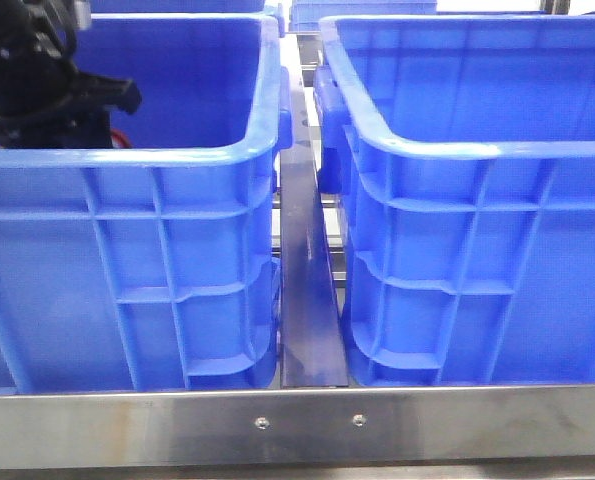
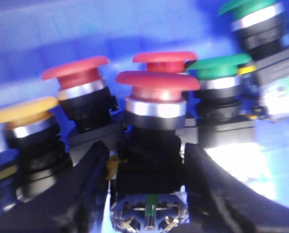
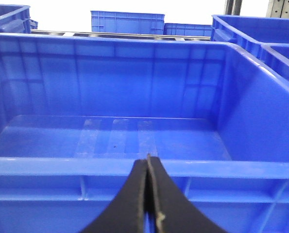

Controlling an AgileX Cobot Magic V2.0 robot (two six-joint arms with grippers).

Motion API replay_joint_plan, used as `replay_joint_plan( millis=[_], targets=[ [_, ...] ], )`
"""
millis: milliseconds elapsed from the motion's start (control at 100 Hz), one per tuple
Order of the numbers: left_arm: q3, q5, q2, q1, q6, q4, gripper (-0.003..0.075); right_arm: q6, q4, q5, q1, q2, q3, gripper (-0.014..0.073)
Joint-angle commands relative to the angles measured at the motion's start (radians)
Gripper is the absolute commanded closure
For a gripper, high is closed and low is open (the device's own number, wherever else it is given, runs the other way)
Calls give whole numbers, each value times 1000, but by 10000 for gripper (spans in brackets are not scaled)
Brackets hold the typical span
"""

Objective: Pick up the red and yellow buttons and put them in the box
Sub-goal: 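Grasp a red-capped push button with the left gripper and lift it, then bring the red button to the right gripper and close the right gripper on it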

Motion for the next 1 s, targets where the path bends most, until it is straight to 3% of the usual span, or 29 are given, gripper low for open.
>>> replay_joint_plan(
  millis=[0,270,640,860,990],
  targets=[
    [-31,-29,-102,-11,-9,-7,739,-2,-12,-77,-1,-26,-19,661],
    [0,-6,-291,-118,-9,10,739,-2,-12,-77,-1,-26,-19,661],
    [145,-65,-541,-445,-9,10,739,-2,-12,-89,-1,-26,-19,661],
    [160,-113,-576,-618,-9,10,739,-1,-11,-164,-1,-26,-19,661],
    [160,-148,-576,-689,-9,10,739,85,2,-162,-1,-26,-66,661]
  ],
)
